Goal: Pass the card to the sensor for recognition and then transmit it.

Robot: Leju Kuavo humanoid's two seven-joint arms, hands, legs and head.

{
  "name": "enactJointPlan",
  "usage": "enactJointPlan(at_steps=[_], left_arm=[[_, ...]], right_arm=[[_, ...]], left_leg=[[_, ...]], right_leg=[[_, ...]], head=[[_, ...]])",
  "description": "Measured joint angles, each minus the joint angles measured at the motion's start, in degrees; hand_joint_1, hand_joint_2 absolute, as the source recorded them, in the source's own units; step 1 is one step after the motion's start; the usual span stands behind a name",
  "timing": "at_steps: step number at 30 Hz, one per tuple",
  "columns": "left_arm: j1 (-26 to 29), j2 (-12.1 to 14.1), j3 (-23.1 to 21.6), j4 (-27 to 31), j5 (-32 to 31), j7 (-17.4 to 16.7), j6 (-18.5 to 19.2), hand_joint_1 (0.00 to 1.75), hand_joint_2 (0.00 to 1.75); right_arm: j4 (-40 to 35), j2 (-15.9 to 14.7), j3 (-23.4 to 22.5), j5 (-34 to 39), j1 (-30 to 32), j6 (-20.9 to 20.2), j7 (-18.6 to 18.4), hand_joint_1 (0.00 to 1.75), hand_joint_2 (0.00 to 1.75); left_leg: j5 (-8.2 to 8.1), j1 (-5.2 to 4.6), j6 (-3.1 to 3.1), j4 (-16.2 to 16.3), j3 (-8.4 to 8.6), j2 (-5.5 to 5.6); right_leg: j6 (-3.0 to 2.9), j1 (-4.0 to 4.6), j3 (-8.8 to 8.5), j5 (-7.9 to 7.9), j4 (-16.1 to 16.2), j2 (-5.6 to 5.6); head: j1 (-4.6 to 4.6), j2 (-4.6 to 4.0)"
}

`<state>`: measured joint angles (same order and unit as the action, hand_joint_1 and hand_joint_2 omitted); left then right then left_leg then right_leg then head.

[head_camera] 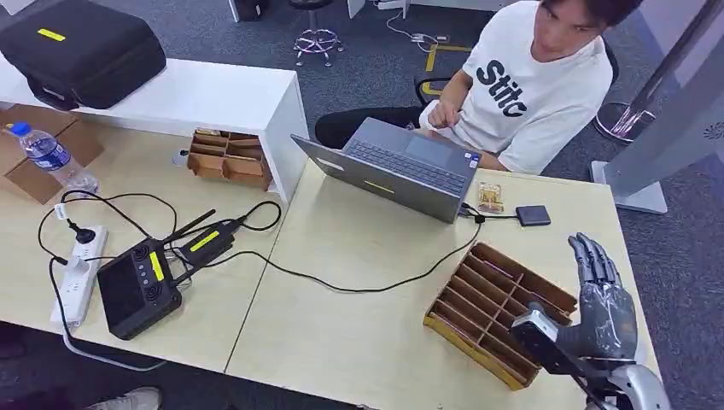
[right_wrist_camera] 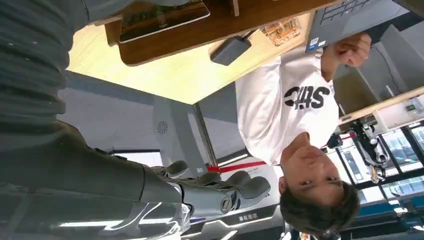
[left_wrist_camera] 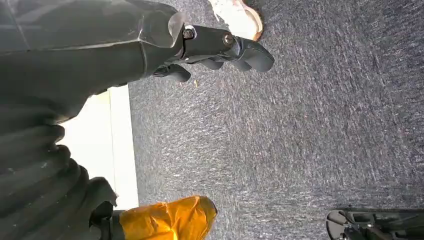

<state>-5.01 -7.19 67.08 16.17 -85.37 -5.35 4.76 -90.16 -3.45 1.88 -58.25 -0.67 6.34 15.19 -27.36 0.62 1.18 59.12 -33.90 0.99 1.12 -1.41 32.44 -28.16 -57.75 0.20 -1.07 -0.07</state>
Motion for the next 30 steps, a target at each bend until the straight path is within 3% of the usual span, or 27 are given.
enactJointPlan(at_steps=[30], left_arm=[[-0.04, 0.0, 0.02, 0.0, 0.02, 0.0, 0.0, 0.0, 1.75]], right_arm=[[5.18, 0.46, -1.33, -4.9, -1.07, 0.94, -1.2, 0.0, 1.75]], left_leg=[[0.0, 0.0, 0.0, 0.0, 0.0, 0.0]], right_leg=[[0.0, 0.0, -0.01, 0.0, 0.0, 0.0]], head=[[0.0, 0.0]])
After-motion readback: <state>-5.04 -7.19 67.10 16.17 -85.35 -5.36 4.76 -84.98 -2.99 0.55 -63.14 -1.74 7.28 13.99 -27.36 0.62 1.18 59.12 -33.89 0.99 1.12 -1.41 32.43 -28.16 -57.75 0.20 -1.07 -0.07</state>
